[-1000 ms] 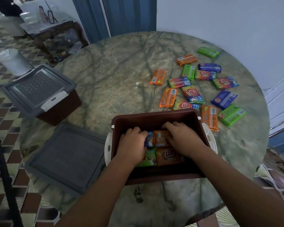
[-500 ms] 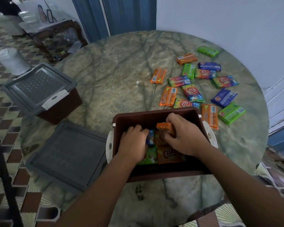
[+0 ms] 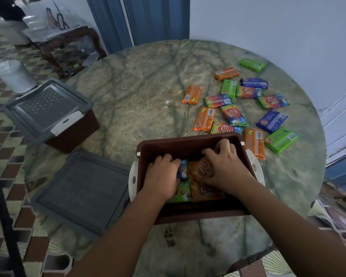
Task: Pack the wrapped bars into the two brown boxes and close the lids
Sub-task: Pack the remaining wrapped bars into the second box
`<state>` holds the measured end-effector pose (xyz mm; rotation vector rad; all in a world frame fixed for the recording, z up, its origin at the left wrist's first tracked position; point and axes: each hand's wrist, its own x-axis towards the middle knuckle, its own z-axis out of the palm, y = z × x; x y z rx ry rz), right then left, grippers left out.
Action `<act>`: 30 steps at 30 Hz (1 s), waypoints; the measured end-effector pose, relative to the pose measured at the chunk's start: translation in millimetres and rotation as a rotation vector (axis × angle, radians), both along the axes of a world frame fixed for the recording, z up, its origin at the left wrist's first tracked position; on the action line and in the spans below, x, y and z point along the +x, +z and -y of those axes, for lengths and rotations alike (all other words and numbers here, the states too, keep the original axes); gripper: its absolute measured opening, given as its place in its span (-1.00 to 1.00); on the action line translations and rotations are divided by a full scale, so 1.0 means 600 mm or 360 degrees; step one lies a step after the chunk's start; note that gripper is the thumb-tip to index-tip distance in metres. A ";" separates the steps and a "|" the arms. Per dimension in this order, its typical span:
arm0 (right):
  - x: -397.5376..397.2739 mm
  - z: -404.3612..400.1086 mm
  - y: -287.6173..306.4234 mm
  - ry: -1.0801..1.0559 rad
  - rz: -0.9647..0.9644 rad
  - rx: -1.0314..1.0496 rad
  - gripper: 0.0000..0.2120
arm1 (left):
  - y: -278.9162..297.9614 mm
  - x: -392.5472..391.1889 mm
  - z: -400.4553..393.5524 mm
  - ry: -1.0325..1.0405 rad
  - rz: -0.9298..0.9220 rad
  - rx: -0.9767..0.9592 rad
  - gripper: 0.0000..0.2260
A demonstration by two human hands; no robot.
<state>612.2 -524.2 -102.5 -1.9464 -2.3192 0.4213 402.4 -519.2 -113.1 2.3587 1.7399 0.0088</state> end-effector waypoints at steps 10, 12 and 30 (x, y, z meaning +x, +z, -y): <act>-0.012 -0.016 0.001 0.0264 0.0249 -0.0131 -0.47 | -0.003 -0.002 0.001 -0.0009 0.0005 0.0027 -0.62; -0.020 -0.025 0.003 0.0286 0.0233 -0.0107 -0.49 | -0.004 -0.002 0.001 -0.0025 -0.0001 0.0032 -0.63; -0.011 -0.019 0.017 0.0182 -0.0203 0.0674 -0.65 | 0.031 -0.011 0.001 -0.0152 0.0445 0.0601 -0.81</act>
